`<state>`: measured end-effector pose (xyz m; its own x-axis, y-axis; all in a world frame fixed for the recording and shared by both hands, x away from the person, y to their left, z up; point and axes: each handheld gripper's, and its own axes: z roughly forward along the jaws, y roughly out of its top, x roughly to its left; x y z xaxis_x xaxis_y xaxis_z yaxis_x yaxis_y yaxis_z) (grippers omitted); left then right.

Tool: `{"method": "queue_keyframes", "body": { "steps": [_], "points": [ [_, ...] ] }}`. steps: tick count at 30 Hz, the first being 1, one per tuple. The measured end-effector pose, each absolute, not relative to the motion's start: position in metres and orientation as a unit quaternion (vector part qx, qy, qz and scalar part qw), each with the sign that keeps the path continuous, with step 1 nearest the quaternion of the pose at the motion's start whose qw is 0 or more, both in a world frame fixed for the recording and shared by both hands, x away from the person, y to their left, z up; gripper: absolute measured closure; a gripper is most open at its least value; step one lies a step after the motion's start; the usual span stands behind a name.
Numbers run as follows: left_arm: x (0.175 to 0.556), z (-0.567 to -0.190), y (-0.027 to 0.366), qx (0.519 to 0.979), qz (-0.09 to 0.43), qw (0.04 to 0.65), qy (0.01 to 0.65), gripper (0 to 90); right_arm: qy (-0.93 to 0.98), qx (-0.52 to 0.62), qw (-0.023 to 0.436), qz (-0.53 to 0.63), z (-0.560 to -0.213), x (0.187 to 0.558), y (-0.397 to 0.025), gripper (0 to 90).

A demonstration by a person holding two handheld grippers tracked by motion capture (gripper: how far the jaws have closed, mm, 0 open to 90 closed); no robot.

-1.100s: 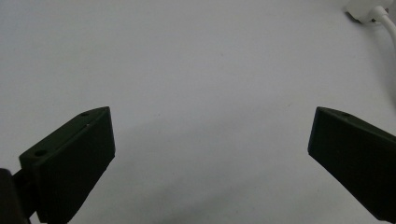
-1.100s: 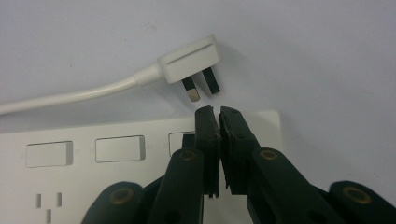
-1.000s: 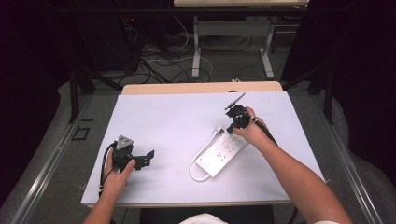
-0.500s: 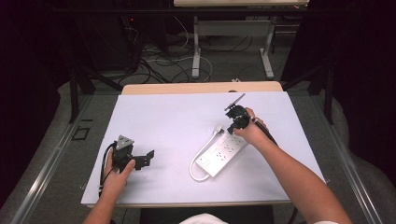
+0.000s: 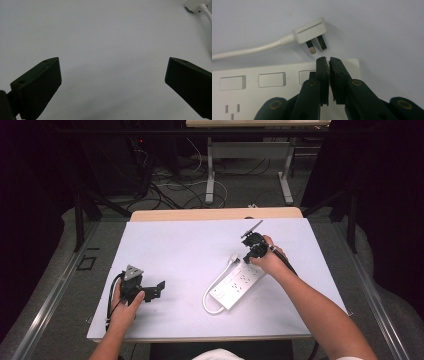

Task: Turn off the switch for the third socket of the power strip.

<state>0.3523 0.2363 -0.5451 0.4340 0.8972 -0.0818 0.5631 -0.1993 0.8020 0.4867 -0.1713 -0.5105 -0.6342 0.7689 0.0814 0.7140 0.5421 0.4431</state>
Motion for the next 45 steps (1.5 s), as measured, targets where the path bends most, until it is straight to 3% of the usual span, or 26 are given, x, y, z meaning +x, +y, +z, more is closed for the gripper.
{"method": "queue_keyframes", "body": {
  "steps": [12, 31, 45],
  "points": [
    [0.353, -0.546, 0.236, 0.744, 0.210, 0.403, 0.490, 0.6, 0.877, 0.422, 0.077, 0.215, -0.510, 0.486, -0.173, 70.3],
    [0.353, -0.546, 0.235, 0.747, 0.205, 0.399, 0.491, 0.6, 0.869, 0.424, 0.117, 0.226, -0.511, 0.486, -0.177, 32.4],
    [0.353, -0.546, 0.236, 0.746, 0.207, 0.400, 0.491, 0.6, 0.858, 0.445, 0.117, 0.228, -0.505, 0.488, -0.187, 26.5]
  ]
}}
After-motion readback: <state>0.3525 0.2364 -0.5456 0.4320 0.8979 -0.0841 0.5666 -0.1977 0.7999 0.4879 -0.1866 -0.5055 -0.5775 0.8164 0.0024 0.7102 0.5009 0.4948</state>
